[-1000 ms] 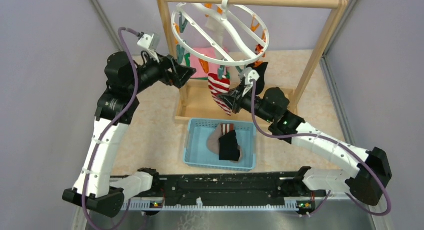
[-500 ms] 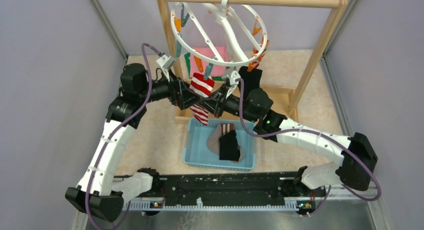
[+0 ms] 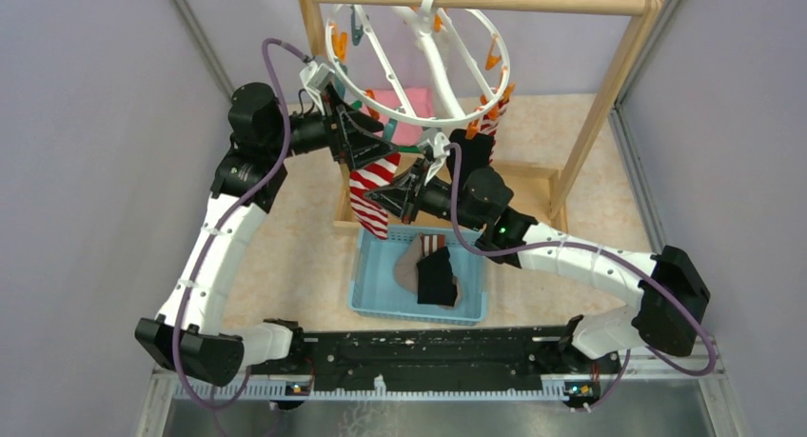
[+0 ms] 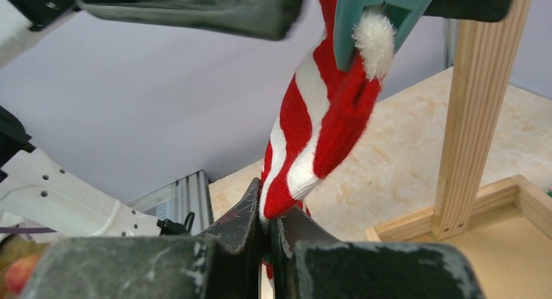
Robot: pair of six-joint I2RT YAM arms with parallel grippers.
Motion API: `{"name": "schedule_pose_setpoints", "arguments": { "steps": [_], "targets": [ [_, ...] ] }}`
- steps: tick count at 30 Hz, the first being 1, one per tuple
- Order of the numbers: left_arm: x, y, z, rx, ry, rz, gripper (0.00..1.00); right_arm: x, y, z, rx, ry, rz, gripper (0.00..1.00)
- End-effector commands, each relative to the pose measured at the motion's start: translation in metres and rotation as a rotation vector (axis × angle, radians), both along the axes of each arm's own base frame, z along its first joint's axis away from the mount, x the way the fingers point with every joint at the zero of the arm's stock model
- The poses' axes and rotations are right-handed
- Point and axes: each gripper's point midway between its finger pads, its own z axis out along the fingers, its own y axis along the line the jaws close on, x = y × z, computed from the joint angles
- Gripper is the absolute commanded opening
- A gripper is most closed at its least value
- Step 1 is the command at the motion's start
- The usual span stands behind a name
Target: Remove the socks clipped to the hanger
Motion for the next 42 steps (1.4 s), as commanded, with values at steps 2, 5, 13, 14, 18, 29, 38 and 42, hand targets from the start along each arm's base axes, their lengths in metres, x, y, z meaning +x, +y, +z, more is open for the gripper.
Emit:
{"name": "schedule_pose_setpoints", "arguments": {
  "steps": [2,5,13,14,18,29,38,42],
  "targets": [
    [0.0,-0.005,0.028,-0.057,-0.057,-0.036,0.88,-0.019,0.004,0.041,0.108,-0.042,0.09,0.0],
    [0.0,-0.007,0.03,-0.071,-0.043,-0.048,0.86,-0.024,0.006,0.042,0.117,-0.033,0.123,0.0],
    [-0.005,-0.01,0.046,-0.131,-0.026,-0.087,0.79,-0.027,0.007,0.038,0.122,-0.013,0.138,0.0],
    [-0.005,-0.01,0.046,-0.132,-0.024,-0.087,0.77,-0.027,0.006,0.037,0.123,-0.011,0.137,0.0],
    [-0.001,-0.009,0.04,-0.129,-0.014,-0.065,0.66,-0.027,0.006,0.036,0.124,-0.003,0.138,0.0],
    [0.013,-0.005,0.042,-0.125,-0.019,0.028,0.07,-0.023,0.006,0.025,0.091,0.019,0.118,0.0],
    [0.017,0.005,0.056,-0.108,-0.077,0.111,0.0,-0.025,-0.033,-0.1,-0.233,0.111,0.003,0.0],
    [0.028,0.018,0.053,-0.082,-0.093,0.229,0.0,-0.033,-0.069,-0.154,-0.37,0.154,-0.067,0.04]
  ]
}}
